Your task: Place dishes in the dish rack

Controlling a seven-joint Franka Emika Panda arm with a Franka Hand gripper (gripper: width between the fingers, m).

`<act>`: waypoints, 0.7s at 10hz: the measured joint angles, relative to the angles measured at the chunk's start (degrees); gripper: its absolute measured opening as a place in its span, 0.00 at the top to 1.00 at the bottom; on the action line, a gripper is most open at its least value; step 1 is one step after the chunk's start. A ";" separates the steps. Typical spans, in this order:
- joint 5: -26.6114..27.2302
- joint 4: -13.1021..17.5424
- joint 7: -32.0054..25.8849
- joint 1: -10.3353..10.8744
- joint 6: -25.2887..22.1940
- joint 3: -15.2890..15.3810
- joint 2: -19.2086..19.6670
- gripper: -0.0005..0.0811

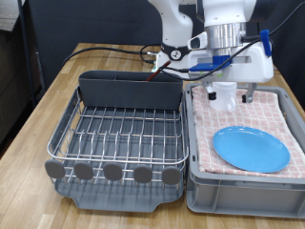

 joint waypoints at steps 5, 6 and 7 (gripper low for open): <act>18.27 0.12 -17.08 -0.30 2.58 2.72 4.03 0.01; 20.63 0.32 -19.21 -0.36 3.33 3.43 4.86 0.01; 22.70 0.71 -21.08 -0.45 4.03 4.15 5.73 0.01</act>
